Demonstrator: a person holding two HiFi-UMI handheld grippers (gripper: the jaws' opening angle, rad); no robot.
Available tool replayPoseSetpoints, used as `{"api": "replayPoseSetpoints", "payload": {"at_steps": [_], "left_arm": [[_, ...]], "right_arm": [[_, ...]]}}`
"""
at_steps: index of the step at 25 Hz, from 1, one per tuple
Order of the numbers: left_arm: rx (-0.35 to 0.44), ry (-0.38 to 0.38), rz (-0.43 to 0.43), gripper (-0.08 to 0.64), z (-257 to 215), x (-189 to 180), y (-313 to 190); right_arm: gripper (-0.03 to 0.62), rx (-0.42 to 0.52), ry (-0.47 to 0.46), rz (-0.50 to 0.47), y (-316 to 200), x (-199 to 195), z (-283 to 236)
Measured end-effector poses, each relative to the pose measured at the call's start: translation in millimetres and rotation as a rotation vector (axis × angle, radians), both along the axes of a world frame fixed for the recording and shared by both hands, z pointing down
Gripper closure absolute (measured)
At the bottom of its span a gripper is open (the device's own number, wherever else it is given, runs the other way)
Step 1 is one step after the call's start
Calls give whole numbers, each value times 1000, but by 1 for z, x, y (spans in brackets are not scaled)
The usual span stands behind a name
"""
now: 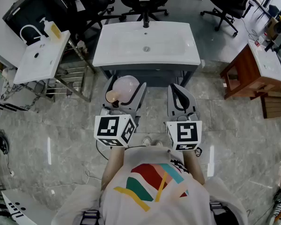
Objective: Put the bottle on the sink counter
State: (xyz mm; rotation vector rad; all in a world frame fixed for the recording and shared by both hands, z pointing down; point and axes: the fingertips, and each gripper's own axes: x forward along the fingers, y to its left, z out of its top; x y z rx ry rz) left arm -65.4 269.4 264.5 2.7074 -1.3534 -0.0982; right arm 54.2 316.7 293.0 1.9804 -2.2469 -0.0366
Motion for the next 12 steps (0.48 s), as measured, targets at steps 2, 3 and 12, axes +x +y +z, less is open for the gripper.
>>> {"api": "replayPoseSetpoints", "payload": {"at_steps": [2,3,12], "left_arm": [[3,2,-1,135,0,-1,-4],[4,4,-1,135,0,-2,-5],[13,19,6,135,-1,-5,-7]], "right_arm": [[580,5,4,3,-3,0,0],[580,7,5,5,-5,0,-1],[580,27,-34,-13,-4,-4,-1]]}}
